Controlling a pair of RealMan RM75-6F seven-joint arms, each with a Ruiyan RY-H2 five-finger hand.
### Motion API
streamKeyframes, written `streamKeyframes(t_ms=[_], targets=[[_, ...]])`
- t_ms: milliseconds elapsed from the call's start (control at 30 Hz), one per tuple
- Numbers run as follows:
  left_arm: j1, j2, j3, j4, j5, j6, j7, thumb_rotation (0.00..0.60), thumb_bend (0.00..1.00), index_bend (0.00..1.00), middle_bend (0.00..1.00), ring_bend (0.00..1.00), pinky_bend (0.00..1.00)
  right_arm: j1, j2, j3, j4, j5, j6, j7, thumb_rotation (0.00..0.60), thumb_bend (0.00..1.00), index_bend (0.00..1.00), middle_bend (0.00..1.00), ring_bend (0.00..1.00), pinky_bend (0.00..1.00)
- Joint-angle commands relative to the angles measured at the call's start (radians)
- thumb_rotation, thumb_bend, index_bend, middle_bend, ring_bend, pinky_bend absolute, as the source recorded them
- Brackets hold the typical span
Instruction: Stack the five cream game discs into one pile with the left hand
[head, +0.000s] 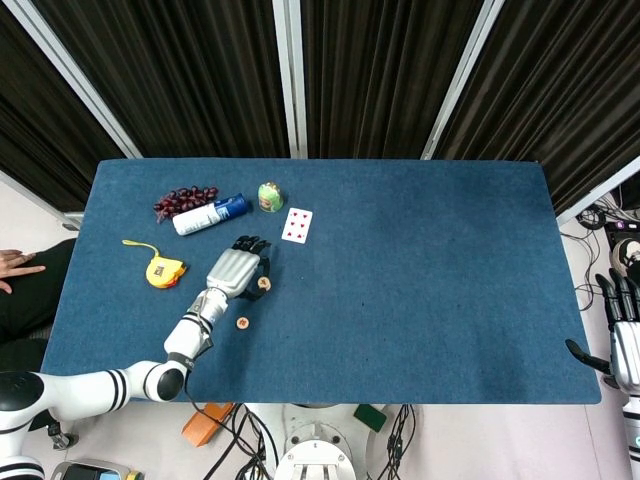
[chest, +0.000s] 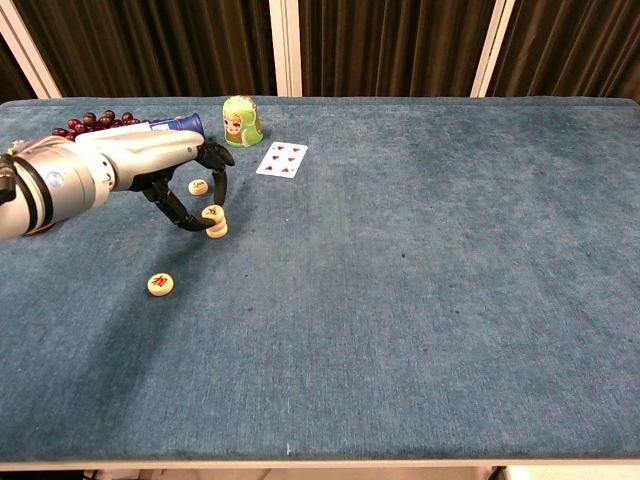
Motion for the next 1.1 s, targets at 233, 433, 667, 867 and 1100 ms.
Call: streamKeyframes(t_ms=[233, 433, 667, 867, 1100], targets=[[-0.001, 0.004, 0.005, -0.002, -0.004, -0.002, -0.002, 0.6, 0.34, 0.46, 0.08, 0.0, 0.0, 0.001, 0.001, 0.0, -0.001, 0.0, -0.002, 0.0, 0.6, 0.24, 0.0, 0.04, 0.0, 0.0], [-0.002, 0.008, 0.011, -0.004, -0.008, -0.006, -0.001, 0.6, 0.33, 0.44, 0.08, 0.0, 0.0, 0.003, 0.0, 0.001, -0.001, 0.001, -0.004, 0.0, 0.6, 0.24, 0.0, 0.04, 0.0, 0.0], [-0.003, 0.011, 0.014, -0.011, -0.007, -0.002, 0.001, 0.6, 0.33, 0.44, 0.07, 0.0, 0.0, 0.002, 0.0, 0.001, 0.001, 0.002, -0.004, 0.002, 0.6, 0.24, 0.0, 0.04, 0.0, 0.0], [-0.001, 0.021, 0.001, -0.016, -0.003, 0.01, -0.016, 0.6, 0.33, 0.43, 0.06, 0.0, 0.0, 0.001, 0.002, 0.001, -0.001, 0.003, -0.002, 0.002, 0.6, 0.24, 0.0, 0.04, 0.0, 0.0], [-0.013, 0.02, -0.048, 0.039, -0.038, 0.002, -0.057, 0.6, 0.32, 0.43, 0.06, 0.0, 0.0, -0.001, 0.004, 0.0, -0.006, -0.002, 0.004, -0.004, 0.6, 0.24, 0.0, 0.04, 0.0, 0.0]])
